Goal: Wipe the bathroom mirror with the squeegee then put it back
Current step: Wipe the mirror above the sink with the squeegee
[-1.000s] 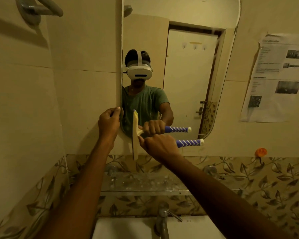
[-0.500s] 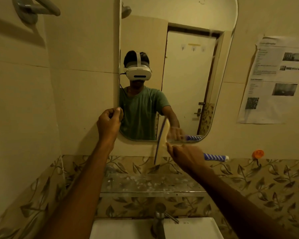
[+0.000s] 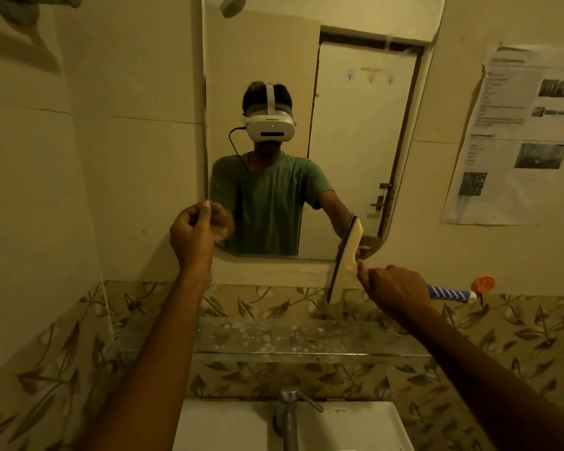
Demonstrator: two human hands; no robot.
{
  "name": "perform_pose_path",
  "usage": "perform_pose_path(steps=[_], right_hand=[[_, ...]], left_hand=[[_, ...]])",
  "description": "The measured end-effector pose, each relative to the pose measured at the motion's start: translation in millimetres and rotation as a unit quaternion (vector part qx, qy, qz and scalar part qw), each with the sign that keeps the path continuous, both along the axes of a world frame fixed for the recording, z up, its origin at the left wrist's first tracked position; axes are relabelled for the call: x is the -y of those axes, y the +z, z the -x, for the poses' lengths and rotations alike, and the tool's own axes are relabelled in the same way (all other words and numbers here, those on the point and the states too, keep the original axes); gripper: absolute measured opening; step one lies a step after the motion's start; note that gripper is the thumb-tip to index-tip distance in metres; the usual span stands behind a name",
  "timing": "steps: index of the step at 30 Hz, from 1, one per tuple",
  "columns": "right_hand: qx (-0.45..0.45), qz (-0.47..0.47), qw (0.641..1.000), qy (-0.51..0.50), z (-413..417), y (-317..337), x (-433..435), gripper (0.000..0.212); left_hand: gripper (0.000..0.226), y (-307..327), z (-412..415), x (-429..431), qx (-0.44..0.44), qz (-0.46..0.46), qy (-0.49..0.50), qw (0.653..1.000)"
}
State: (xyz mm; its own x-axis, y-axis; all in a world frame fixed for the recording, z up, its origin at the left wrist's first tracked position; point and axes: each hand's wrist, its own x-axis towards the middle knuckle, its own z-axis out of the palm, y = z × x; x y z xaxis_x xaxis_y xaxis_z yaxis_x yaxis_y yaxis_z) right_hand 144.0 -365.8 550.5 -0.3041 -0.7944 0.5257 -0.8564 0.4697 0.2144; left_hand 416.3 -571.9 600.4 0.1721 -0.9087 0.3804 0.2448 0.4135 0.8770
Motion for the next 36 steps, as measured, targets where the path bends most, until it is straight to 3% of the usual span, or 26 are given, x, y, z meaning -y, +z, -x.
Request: perform_pose_path(steps=[2,4,7,8,11,14,17,20,25,28,32,36], right_hand=[[-0.004,-0.001,1.000,0.025,-10,1,3,0.045],[-0.023,-0.014,0.997,0.076,-25,3,14,0.027],[-0.028,-0.034,0.989,0.144,-55,13,41,0.015],[-0.035,-0.036,0.988,0.146,-63,16,48,0.015],[-0.019,-0.003,0.991,0.130,-64,25,48,0.040],[-0.013,-0.022,0.993,0.115,-30,23,26,0.030],[0.034,-0.055,0.997,0.032,12,19,-5,0.033],[0.019,-0.077,0.997,-0.021,24,14,-25,0.035],[0.047,-0.056,0.996,0.044,-3,9,-12,0.040],[-0.011,-0.071,0.992,0.106,-30,10,13,0.021],[-0.027,-0.094,0.990,0.103,-37,19,22,0.023],[-0.015,-0.081,0.995,0.053,-6,20,9,0.025]], left_hand=[[0.029,-10,4,-7,-0.011,-0.025,0.014,1.000],[0.036,-24,9,-14,-0.008,-0.070,0.019,0.997],[0.038,-43,17,-26,-0.037,-0.134,-0.022,0.990],[0.039,-47,21,-30,-0.052,-0.145,-0.032,0.988],[0.039,-49,29,-36,-0.091,-0.156,-0.037,0.983],[0.035,-48,33,-36,-0.107,-0.168,-0.034,0.979],[0.034,-46,36,-35,-0.115,-0.166,-0.033,0.979],[0.040,-45,43,-42,-0.132,-0.152,-0.032,0.979],[0.041,-42,60,-59,-0.198,-0.176,-0.037,0.964],[0.039,-42,70,-68,-0.231,-0.197,-0.061,0.951],[0.022,-41,75,-69,-0.263,-0.209,-0.076,0.939],[0.021,-42,73,-64,-0.276,-0.220,-0.085,0.932]])
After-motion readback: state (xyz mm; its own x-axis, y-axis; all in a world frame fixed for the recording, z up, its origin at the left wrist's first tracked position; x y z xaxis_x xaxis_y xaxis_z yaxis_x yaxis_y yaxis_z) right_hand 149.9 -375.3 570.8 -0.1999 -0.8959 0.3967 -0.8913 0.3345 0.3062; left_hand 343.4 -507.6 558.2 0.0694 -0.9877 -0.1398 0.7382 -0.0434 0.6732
